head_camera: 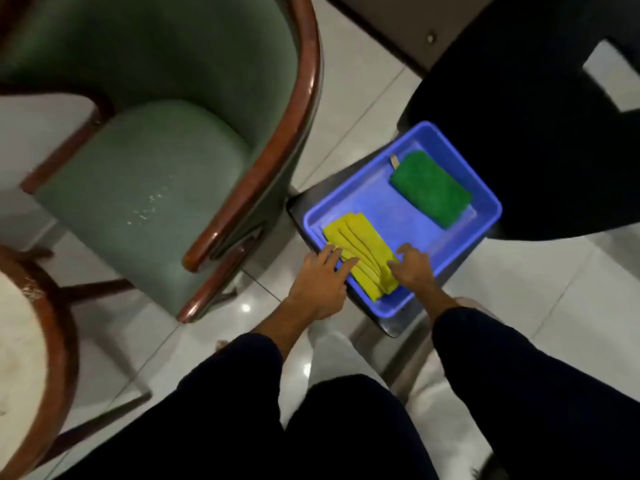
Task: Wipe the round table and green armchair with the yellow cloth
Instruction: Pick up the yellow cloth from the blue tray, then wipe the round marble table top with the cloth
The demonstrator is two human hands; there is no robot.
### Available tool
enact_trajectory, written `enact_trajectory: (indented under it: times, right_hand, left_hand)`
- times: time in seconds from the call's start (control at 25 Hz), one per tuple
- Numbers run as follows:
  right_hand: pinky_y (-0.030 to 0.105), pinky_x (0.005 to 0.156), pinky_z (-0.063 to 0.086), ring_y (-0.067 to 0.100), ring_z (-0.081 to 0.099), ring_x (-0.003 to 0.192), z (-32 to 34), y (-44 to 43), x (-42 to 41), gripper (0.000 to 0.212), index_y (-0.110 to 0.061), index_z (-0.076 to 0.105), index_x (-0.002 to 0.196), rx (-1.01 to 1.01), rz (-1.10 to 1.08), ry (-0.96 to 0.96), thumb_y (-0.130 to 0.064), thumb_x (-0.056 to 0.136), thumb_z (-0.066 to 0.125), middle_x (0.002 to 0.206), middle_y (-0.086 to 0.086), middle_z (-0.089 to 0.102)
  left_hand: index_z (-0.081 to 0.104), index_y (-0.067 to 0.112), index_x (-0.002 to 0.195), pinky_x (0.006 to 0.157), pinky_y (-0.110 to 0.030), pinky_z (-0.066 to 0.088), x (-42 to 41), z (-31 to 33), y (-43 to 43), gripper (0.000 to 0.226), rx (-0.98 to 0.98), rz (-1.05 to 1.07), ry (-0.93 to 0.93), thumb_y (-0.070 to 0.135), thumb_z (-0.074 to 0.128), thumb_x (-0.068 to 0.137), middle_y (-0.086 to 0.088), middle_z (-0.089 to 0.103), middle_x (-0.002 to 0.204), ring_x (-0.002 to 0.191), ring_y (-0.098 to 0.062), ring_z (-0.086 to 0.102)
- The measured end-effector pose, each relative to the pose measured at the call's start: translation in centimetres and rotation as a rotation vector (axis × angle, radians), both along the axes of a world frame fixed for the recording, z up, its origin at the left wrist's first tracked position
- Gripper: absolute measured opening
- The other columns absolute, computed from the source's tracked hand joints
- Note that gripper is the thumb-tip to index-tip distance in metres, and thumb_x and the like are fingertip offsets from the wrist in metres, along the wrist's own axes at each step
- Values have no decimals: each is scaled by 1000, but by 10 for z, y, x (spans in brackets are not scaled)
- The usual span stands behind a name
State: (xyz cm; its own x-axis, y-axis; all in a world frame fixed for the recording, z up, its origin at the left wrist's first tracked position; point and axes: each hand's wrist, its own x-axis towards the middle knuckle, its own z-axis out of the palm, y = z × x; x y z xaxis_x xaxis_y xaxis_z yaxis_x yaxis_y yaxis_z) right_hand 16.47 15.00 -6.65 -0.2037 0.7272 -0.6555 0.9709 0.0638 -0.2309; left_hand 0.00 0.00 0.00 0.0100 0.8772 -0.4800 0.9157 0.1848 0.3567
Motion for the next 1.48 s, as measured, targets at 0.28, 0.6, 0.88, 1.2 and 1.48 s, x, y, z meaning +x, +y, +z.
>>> enact_trajectory:
  times: [0.28, 0.6, 0.88, 1.2, 1.48]
  right_hand:
    - [47, 99, 42, 37, 49, 120, 3, -4, -20, 36, -9, 59, 110, -58, 142, -197, -22, 76, 63, 123, 17, 55]
    - [32, 73, 48, 22, 63, 80, 175, -16, -89, 28, -15, 65, 90, 188, 621, 641, -12, 62, 64, 86, 5, 67]
    - [17, 75, 47, 1, 56, 79, 202, -88, -244, 5, -17, 58, 96, -153, 315, 870, -18, 93, 62, 85, -5, 62]
    - [42, 89, 48, 36, 62, 103, 28, -362, -437, 28, -4, 54, 112, -293, 412, 486, -10, 87, 66, 111, 23, 65]
    - [49, 110, 31, 37, 34, 139, -47, -509, -495, 73, -7, 29, 148, 171, 493, 358, -45, 92, 55, 152, 22, 35]
  left_hand:
    - [25, 25, 150, 114, -46, 22, -9, -2, -21, 62, -140, -27, -27, 33, 47, 92, -11, 26, 158, 149, -28, 15]
    - [36, 29, 147, 117, -43, 18, -75, 61, -7, 87, 144, 408, -343, 42, 78, 72, -1, 33, 158, 149, -21, 17]
    - [76, 15, 106, 76, -27, 60, -191, 83, -178, 30, 223, 1307, -1475, 1, 71, 80, -5, 77, 109, 98, -18, 74]
    - [56, 14, 121, 44, -28, 51, -280, -32, -442, 43, 183, 1849, -857, 35, 70, 86, -21, 75, 90, 53, -25, 71]
    - [44, 14, 130, 100, -55, 39, -376, -121, -555, 57, 113, 1735, 374, 55, 39, 90, -20, 53, 133, 125, -39, 49]
